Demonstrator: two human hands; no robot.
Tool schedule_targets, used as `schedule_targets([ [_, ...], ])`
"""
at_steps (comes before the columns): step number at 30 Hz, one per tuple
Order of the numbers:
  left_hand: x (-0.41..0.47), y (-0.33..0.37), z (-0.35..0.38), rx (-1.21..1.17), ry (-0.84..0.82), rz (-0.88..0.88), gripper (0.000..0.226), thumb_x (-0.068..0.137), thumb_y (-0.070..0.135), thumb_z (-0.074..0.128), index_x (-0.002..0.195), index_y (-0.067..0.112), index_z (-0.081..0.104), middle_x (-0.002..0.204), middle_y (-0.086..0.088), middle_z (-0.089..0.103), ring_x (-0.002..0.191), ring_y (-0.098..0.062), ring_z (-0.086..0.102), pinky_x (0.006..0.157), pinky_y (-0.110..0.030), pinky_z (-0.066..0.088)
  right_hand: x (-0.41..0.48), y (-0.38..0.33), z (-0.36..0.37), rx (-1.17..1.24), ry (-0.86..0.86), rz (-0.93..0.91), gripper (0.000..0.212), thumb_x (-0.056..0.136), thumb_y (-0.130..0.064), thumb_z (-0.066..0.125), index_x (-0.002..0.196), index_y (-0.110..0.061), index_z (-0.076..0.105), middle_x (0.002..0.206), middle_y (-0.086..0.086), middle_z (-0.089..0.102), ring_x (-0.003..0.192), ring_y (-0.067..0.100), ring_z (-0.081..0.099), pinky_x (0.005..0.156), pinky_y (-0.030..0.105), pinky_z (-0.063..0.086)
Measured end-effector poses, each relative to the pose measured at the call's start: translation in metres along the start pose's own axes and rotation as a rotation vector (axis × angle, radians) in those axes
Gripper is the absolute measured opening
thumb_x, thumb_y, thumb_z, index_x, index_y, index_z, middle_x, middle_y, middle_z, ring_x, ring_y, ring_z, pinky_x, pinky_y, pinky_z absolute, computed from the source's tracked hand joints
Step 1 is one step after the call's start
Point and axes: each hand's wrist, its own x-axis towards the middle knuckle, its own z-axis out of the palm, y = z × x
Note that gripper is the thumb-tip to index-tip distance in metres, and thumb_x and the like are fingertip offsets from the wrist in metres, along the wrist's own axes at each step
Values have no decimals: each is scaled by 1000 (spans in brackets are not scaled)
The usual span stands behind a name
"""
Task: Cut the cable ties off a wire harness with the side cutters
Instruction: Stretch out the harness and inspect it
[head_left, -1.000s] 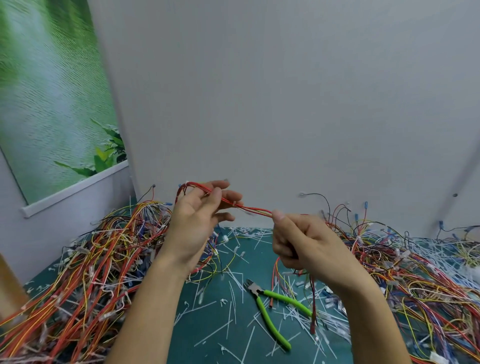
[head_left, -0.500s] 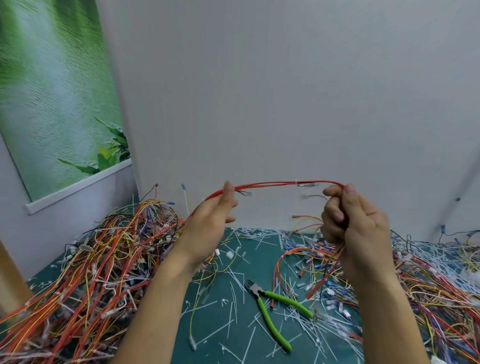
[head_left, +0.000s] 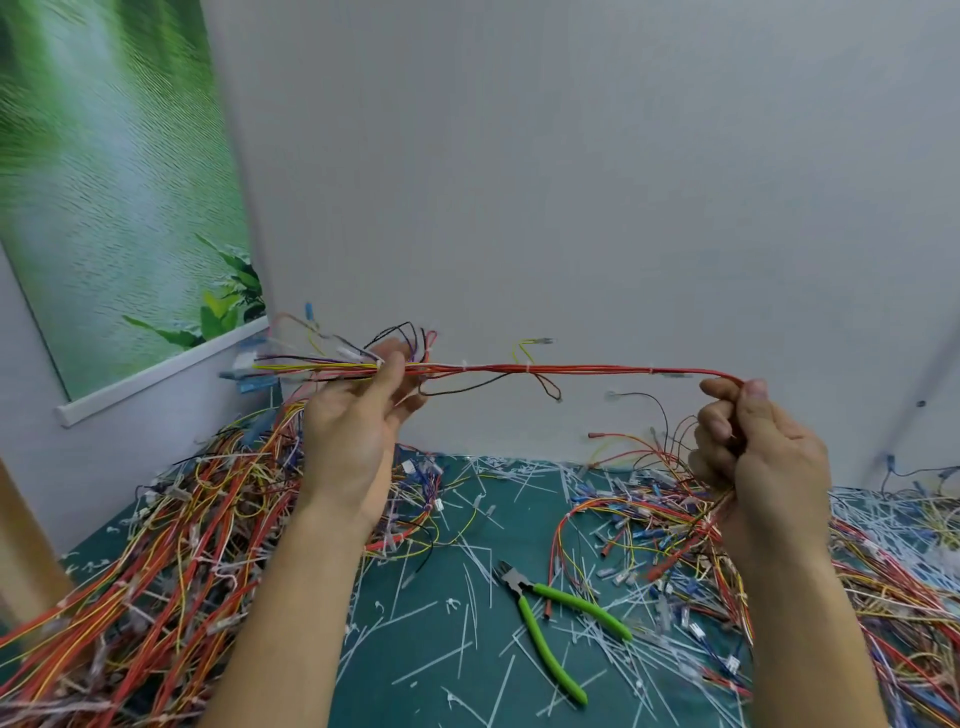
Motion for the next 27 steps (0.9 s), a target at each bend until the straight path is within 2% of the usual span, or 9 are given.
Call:
schedule_targets([
  [4,-5,-1,2,56,-112,122,31,98,8,58,128,6,60,123,-11,72,115,-30,67,85,-31,56,3,0,-9,-91,29,-45,34,112,-30,40,103,-13,68,65,-3,44,48,8,28,47,28,16],
  [10,5,-4,10,290,-127,132,28,101,9,56,130,9,57,122,-4,70,116,-24,66,107,-41,50,3,-5,-20,-46,-77,-113,29,109,-24,46,112,-10,71,65,-5,49,49,8,28,46,21,22],
  [15,-12,-9,-1,572,-200,441,28,103,18,60,129,26,67,129,9,69,124,-15,63,107,-35,48,1,-5,-18,-67,-189,-74,30,108,-20,44,121,-8,69,65,-5,39,49,7,27,45,20,22],
  [18,-12,-24,-15,727,-9,294,16,102,1,56,88,-3,63,78,2,74,65,-10,70,62,-9,51,-2,-4,-11,-68,-254,-42,32,109,-17,41,118,-10,71,63,-4,31,47,8,24,45,23,16],
  [20,-20,-24,-13,899,40,227,40,93,-11,51,66,19,55,55,-4,65,39,-15,56,44,-30,53,-5,-3,-4,-77,-295,2,34,110,-15,40,113,-11,73,62,-4,26,47,9,21,44,21,15],
  [22,-25,-19,1,964,-102,426,45,84,-20,49,74,21,64,69,-28,60,49,-36,57,49,-50,48,-8,-1,4,-113,-328,76,35,110,-15,39,114,-8,73,62,-5,25,47,9,20,42,17,17],
  [24,-26,-17,12,1120,-277,692,53,82,-18,49,95,27,72,101,-34,66,93,-56,64,74,-52,53,-12,3,14,-148,-349,167,34,110,-17,38,107,-7,71,59,-6,24,45,9,19,40,16,19],
  [25,-24,-18,14,1185,-341,754,55,84,-15,46,107,25,77,127,-31,63,120,-52,58,93,-48,52,-14,6,20,-156,-356,212,33,110,-19,37,100,-9,67,57,-7,25,44,9,20,40,15,19],
  [27,-21,-22,14,1249,-419,788,51,85,-9,45,123,12,73,151,-23,47,140,-41,44,108,-52,44,-20,12,31,-229,-368,268,32,111,-30,38,90,-15,56,52,-10,29,41,10,22,40,16,20],
])
